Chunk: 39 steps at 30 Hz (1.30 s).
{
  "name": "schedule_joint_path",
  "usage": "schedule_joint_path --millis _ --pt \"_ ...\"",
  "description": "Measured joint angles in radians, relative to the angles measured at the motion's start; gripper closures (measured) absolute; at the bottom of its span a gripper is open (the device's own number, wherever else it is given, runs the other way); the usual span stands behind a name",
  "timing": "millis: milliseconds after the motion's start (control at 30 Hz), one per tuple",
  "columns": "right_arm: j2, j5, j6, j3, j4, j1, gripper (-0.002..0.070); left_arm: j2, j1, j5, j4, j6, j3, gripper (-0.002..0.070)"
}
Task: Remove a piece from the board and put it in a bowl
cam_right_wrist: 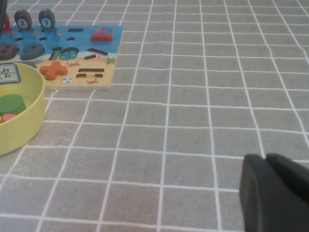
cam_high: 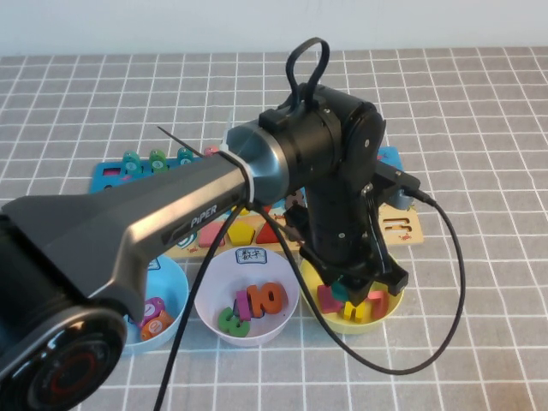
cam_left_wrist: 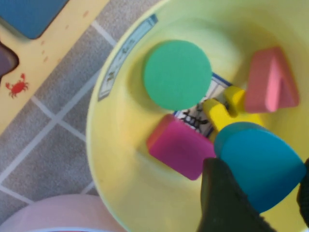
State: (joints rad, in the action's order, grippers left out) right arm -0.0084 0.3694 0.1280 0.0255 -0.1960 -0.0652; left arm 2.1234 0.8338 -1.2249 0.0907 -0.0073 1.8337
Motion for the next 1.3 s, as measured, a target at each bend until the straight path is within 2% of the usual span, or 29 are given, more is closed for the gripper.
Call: schedule_joint_path --millis 200,600,733,900,1033,1200,1300 --pt "0.0 0.0 0.0 0.0 0.0 0.0 0.0694 0.01 0.0 0.0 -0.064 -0.031 0.0 0.04" --pt "0.0 0.0 0.0 0.0 0.0 0.0 0.0694 0.022 -0.008 0.0 -0.064 -0.039 0.002 0.0394" --pt "0.0 0.0 0.0 0.0 0.0 0.0 0.0694 0.036 -0.014 0.0 -0.06 -0.039 0.005 0.0351" --pt "0.0 0.0 0.0 0.0 0.0 0.0 0.0694 0.036 -0.016 0.0 -0.046 -0.039 0.005 0.0246" --pt "0.0 0.0 0.0 0.0 0.0 0.0 0.0694 0.034 -0.016 0.0 -0.039 -0.039 0.005 0.0227" --pt "0.0 0.0 0.0 0.0 0.0 0.0 0.0694 -0.033 -0.016 0.0 -0.039 -0.034 0.005 0.0237" --pt "0.0 0.0 0.0 0.0 0.0 0.0 0.0694 -0.111 -0.018 0.0 -0.067 -0.003 0.005 0.0314"
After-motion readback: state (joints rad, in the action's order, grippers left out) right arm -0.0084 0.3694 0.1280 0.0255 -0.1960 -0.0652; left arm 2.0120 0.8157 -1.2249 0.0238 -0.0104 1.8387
